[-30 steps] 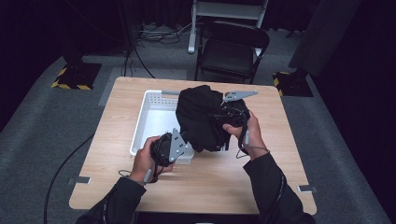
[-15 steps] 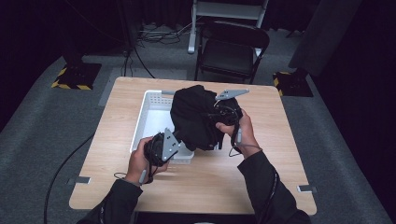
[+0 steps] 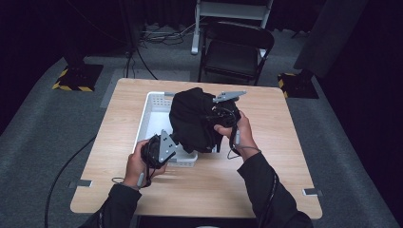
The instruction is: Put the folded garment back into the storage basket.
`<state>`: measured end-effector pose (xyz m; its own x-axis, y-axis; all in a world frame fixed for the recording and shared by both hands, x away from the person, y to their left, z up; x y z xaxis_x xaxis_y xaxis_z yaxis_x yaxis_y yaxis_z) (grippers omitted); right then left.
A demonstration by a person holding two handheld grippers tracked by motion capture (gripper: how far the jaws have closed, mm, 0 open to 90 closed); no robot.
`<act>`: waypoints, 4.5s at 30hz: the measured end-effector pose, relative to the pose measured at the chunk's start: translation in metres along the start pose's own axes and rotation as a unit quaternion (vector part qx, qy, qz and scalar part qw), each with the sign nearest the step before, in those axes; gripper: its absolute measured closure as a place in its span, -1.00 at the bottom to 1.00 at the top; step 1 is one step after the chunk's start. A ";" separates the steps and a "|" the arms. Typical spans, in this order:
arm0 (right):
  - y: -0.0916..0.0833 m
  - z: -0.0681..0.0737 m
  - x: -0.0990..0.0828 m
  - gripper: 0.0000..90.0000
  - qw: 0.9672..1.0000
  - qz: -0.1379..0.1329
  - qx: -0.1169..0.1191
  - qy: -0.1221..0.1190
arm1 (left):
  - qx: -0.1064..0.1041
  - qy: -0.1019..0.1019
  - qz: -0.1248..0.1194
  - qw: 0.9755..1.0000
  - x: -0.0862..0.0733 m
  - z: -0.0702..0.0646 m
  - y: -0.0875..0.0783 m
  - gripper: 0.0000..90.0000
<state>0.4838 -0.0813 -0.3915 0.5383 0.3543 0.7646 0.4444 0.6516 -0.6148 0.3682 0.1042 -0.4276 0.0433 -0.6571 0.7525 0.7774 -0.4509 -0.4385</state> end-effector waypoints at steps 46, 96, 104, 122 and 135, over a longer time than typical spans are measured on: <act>0.063 0.026 0.008 0.60 0.999 0.048 0.010 -0.002 | 0.019 -0.045 0.047 0.998 -0.048 0.026 -0.005 0.69; 0.101 0.020 -0.011 0.55 0.996 0.090 0.009 0.005 | 0.000 -0.054 0.107 0.993 -0.070 0.027 0.012 0.68; 0.106 0.019 -0.016 0.52 0.995 0.100 0.008 0.006 | -0.008 -0.054 0.114 0.992 -0.074 0.026 0.014 0.65; 0.110 0.020 -0.017 0.31 0.993 0.119 -0.007 -0.012 | -0.041 -0.094 0.110 0.989 -0.072 0.032 0.010 0.50; 0.113 0.028 -0.018 0.16 0.991 0.131 -0.005 -0.026 | -0.040 -0.088 0.117 0.988 -0.065 0.028 0.009 0.43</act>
<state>0.5040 0.0046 -0.4695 0.5990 0.5451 0.5866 0.3014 0.5252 -0.7958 0.3895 0.1599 -0.4670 0.3297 -0.6374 0.6964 0.6808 -0.3505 -0.6432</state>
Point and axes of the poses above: each handheld gripper's, and its own axes: y roughly forward along the jaws, x roughly out of its top, z roughly to its left, the point moved 4 cm from there along y, roughly forward along the jaws, and after that the axes turned 9 degrees about y, right-handed, at the moved point
